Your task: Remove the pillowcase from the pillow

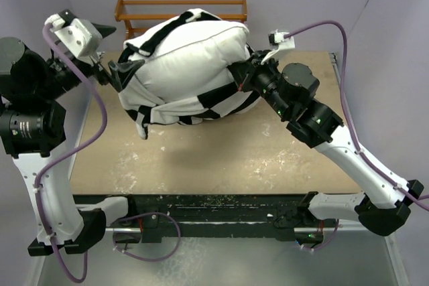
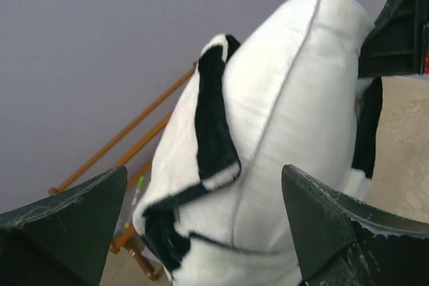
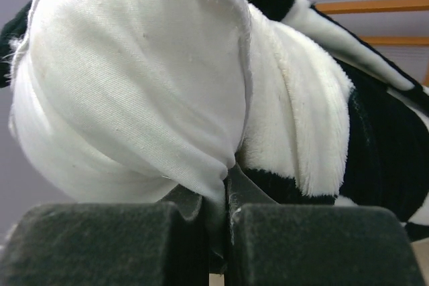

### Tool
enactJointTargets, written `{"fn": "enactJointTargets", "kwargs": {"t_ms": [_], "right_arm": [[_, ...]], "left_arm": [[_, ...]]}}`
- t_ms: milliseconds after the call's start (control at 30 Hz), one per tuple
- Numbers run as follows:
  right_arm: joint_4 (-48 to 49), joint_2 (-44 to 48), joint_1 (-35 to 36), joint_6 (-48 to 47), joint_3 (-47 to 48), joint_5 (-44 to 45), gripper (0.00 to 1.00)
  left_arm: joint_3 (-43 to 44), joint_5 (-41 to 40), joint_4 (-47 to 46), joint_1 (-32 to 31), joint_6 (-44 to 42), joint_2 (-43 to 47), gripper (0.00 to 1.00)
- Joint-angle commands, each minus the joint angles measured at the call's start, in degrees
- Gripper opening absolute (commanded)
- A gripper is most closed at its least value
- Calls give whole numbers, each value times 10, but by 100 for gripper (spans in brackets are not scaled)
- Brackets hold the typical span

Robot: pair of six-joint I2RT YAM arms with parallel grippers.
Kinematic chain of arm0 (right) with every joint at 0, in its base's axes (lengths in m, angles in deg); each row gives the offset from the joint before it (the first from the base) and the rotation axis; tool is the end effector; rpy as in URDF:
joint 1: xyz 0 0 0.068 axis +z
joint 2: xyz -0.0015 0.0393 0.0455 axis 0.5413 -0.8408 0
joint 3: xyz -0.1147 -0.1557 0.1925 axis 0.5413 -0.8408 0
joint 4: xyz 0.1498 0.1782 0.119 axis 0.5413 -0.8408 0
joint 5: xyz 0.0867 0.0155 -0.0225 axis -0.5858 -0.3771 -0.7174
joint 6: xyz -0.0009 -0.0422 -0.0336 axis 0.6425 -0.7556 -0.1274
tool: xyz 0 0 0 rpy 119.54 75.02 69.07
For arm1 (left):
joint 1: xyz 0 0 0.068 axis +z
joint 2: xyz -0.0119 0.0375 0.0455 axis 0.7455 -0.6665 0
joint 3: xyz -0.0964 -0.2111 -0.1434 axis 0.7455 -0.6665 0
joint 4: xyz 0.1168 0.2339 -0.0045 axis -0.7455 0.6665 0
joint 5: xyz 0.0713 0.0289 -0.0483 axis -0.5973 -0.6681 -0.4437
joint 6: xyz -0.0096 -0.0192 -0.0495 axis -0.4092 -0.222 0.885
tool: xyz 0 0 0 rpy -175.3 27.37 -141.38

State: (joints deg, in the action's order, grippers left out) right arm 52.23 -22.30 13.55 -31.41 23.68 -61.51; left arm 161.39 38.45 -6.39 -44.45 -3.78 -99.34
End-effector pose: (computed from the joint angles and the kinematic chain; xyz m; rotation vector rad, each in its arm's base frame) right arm 0.1819 0.1744 0.5022 0.0022 1.4640 0.8104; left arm 0.1358 -0.0175 0.5843 0.7606 1.3241 -0.3897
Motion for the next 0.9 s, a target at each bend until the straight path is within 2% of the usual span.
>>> {"fn": "enactJointTargets", "kwargs": {"t_ms": [0, 100, 267, 433, 500, 567, 633, 667, 733, 867], "right_arm": [[77, 0, -3, -23, 16, -105, 0], [68, 10, -3, -22, 1, -134, 0], [64, 19, -3, -18, -7, -157, 0], [52, 25, -3, -21, -7, -149, 0], [50, 26, -2, -22, -6, -148, 0], [45, 25, -3, -24, -6, -137, 0], [54, 25, -3, -37, -4, -125, 0], [58, 26, -3, -39, -6, -128, 0], [65, 33, -3, -39, -16, -139, 0], [90, 58, -3, -19, -40, -193, 0]], "left_arm": [[74, 36, -16, 4, -11, -78, 99], [148, 53, 80, 4, -69, -142, 100], [134, 25, 91, 4, -77, -155, 92], [181, 99, 209, 4, -113, -184, 92], [195, 110, 227, 4, -119, -188, 89], [188, 105, 216, 4, -122, -184, 77], [170, 86, 194, 4, -121, -177, 57], [158, 74, 187, 4, -128, -173, 42], [125, 43, 165, 4, -138, -160, 21], [61, -3, 125, 4, -153, -146, 8]]}}
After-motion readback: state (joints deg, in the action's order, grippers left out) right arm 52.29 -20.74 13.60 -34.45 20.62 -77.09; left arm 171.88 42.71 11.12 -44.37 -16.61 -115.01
